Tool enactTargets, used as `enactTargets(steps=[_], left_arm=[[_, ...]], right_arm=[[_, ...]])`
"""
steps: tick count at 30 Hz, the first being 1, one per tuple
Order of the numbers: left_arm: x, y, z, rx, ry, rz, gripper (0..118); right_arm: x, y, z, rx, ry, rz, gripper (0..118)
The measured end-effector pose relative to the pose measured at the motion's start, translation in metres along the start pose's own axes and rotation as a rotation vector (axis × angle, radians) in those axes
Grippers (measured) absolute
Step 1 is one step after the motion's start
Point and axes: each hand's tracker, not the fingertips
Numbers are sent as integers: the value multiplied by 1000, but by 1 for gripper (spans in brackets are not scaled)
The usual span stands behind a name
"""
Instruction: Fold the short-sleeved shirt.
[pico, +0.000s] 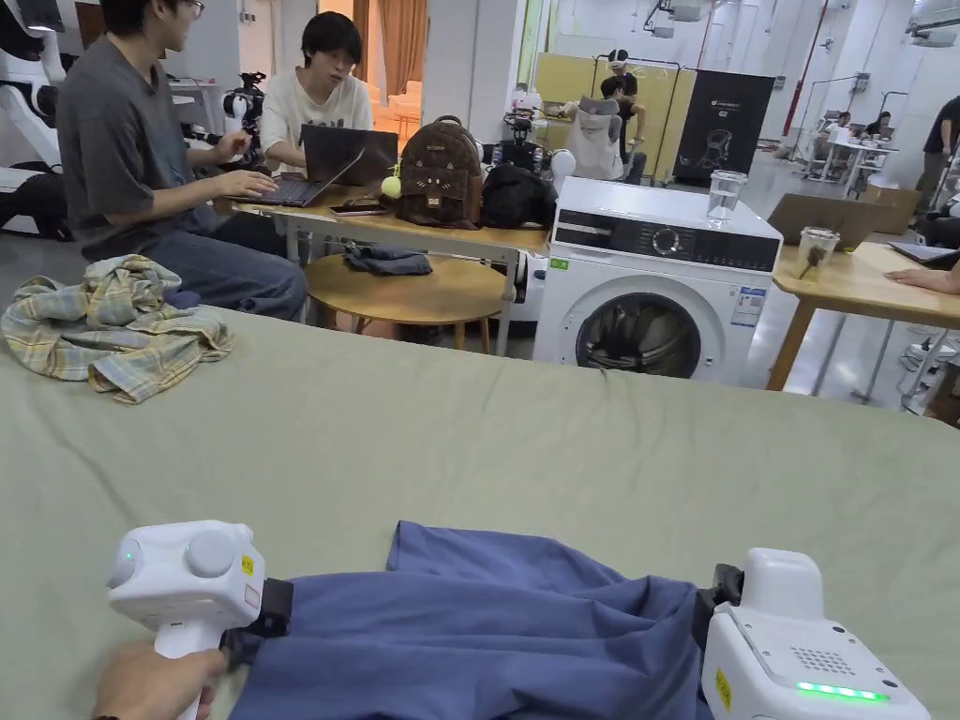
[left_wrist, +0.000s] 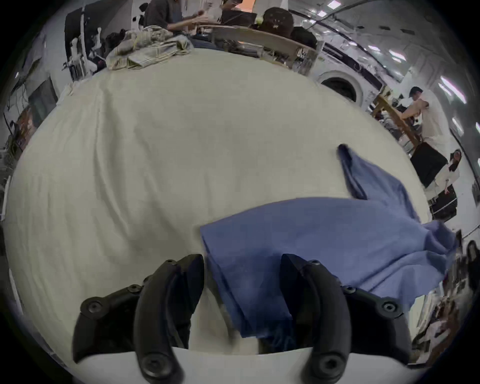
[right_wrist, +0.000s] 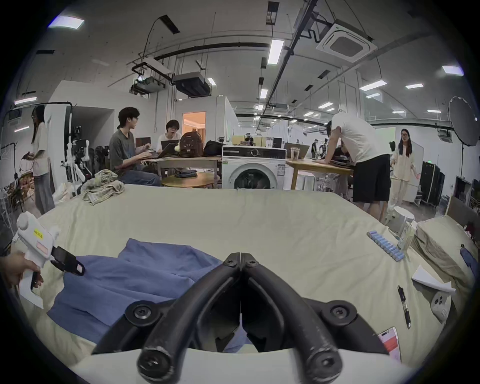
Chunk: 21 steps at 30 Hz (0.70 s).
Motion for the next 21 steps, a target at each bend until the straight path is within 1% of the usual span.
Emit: enactTargets(steps=[1, 2, 5, 8, 12, 13, 14, 15, 16, 17, 19, 21], left_arm=[[10, -2, 5, 36, 42, -50, 59], [18, -7, 9, 53, 73, -88, 51], [34, -15, 13, 79, 67, -179, 0], [31, -20, 19, 79, 35, -158, 0], [23, -25, 36, 109, -3, -154, 0], [22, -26, 41, 121, -9, -152, 0], [20, -26, 43, 131, -16, -153, 0], [18, -25, 47, 138, -18, -151, 0], [17, -25, 51, 144, -25, -149, 0], [18, -25, 54, 150, -26, -153, 0], [19, -23, 57, 163, -15, -178, 0], [18, -22, 60, 163, -14, -186, 0]], right_arm=[[3, -1, 1, -4, -7, 2, 0], [6, -2, 1, -6, -12, 3, 0], [18, -2, -2, -40, -35, 0, 0], [33, -4, -10, -106, -41, -22, 0], [50, -13, -22, -202, -53, -25, 1], [52, -15, -26, -251, -40, -30, 5], [54, -17, -29, -274, -24, -45, 13], [56, -22, -33, -316, 11, -53, 33], [56, -26, -39, -357, 33, -59, 48], [56, -29, -44, -378, 42, -56, 57], [52, -40, -59, -434, 63, -23, 59], [46, -51, -77, -487, 44, 11, 59]])
